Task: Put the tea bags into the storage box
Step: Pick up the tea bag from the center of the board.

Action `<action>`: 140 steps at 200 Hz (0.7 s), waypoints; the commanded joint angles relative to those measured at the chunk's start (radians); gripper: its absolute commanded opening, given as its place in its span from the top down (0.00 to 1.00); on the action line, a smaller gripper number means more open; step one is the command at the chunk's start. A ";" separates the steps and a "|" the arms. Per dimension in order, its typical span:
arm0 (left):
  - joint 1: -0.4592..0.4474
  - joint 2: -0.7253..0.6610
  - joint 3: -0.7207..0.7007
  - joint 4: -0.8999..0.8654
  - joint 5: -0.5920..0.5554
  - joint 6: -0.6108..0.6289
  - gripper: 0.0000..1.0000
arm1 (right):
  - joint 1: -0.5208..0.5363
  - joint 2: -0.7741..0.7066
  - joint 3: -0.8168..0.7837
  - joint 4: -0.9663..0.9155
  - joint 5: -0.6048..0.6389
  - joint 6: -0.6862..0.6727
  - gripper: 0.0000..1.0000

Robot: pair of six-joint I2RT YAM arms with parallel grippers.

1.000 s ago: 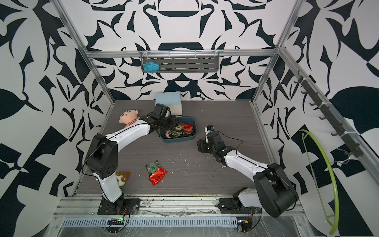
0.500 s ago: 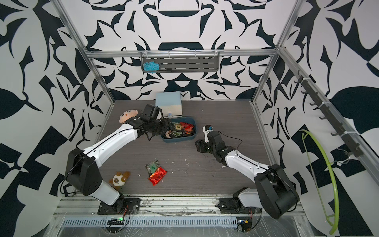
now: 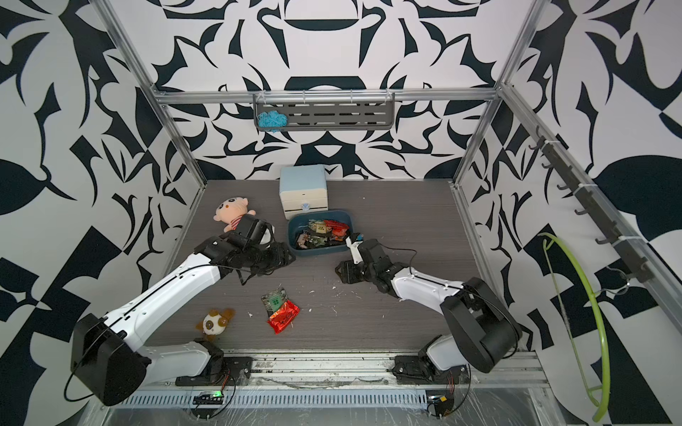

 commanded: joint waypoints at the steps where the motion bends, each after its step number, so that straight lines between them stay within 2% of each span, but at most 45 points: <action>1: -0.009 -0.044 -0.080 -0.046 0.041 -0.043 0.32 | 0.098 0.033 0.098 -0.014 -0.043 -0.065 0.41; 50: -0.013 -0.082 -0.230 -0.053 0.053 -0.097 0.33 | 0.249 0.157 0.207 -0.064 -0.041 -0.113 0.45; 140: -0.016 -0.157 -0.331 -0.197 0.057 -0.115 0.33 | 0.327 0.264 0.299 -0.125 -0.058 -0.145 0.48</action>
